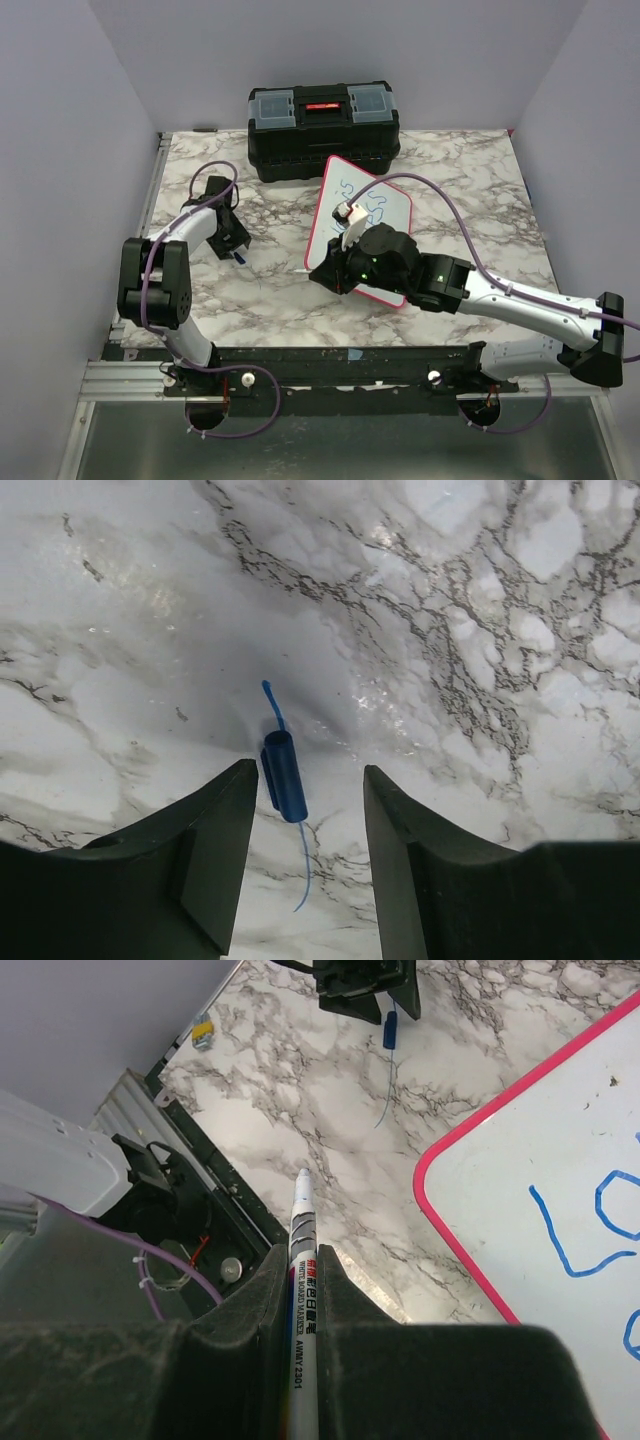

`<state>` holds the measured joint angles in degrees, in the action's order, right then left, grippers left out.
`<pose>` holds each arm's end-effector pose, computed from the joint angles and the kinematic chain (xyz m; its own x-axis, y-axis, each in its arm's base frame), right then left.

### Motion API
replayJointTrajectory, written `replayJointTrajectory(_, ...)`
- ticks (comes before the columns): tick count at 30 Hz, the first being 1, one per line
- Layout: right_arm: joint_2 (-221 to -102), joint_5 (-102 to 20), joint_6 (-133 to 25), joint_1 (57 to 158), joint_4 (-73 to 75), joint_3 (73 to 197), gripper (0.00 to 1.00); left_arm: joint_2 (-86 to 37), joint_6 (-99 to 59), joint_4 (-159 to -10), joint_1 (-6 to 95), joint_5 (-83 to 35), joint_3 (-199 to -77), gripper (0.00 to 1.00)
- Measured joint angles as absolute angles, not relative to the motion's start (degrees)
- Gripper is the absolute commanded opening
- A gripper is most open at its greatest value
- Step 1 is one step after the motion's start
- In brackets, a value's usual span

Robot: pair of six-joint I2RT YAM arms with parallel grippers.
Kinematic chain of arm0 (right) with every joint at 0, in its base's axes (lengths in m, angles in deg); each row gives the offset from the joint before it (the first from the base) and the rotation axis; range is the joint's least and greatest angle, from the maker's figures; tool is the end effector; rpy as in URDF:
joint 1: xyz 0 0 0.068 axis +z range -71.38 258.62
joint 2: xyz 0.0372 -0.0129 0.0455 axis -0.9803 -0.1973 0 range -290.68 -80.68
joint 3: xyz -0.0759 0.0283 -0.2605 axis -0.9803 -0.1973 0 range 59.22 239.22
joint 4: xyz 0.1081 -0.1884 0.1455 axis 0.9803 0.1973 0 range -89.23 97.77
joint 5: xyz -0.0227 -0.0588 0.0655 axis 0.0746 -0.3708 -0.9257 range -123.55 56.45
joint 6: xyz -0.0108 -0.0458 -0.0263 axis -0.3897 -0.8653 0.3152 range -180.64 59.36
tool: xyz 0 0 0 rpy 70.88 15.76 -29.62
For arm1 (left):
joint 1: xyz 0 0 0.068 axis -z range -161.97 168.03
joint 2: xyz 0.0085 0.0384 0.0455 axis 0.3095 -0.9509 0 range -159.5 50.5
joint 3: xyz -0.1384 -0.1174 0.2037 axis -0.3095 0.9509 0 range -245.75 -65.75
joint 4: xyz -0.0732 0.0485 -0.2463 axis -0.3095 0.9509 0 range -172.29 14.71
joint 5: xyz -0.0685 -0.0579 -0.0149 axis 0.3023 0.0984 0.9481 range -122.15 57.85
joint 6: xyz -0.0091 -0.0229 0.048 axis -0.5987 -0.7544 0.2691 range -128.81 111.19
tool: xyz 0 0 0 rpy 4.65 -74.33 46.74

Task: Write a sentence on the whiteboard
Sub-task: Move the pen cap to the center of the board.

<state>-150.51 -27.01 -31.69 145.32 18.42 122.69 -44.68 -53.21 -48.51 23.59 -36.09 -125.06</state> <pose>0.1140 0.2546 0.3493 -0.5627 -0.0906 -0.8217 -0.6844 0.6085 0.4016 0.3144 -0.0281 0.1787 -0.7178 -0.6314 -0.2936 -0.6007 0.7747 -0.1974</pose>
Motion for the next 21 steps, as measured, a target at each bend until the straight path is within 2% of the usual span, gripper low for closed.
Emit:
replayJointTrajectory(6,-151.14,-27.01,-31.73,145.32,19.03,124.0,0.01,-47.46,-52.89,-43.37,20.93,-33.1,-127.88,0.5)
replayJointTrajectory(12,-153.02,-26.57,-32.26,145.32,22.15,130.77,0.01,-55.87,-50.68,-34.54,20.18,-29.05,-138.31,0.49)
replayJointTrajectory(14,-154.24,-26.11,-32.8,145.32,23.49,134.69,0.01,-61.23,-48.8,-28.31,20.18,-26.23,-147.12,0.44)
replayJointTrajectory(19,-156.25,-23.49,-35.01,145.32,24.21,142.42,0.01,-68.2,-47.97,-22.41,21.6,-24.55,-152.84,0.4)
replayJointTrajectory(20,-156.28,-22.79,-35.4,145.32,24.43,143.45,0.01,-68.24,-47.99,-21.45,22.24,-24.57,-152.84,0.37)
replayJointTrajectory(21,-156.28,-22.22,-35.8,145.32,24.47,144.24,0.01,-68.26,-48.1,-20.25,23.13,-24.55,-152.78,0.29)
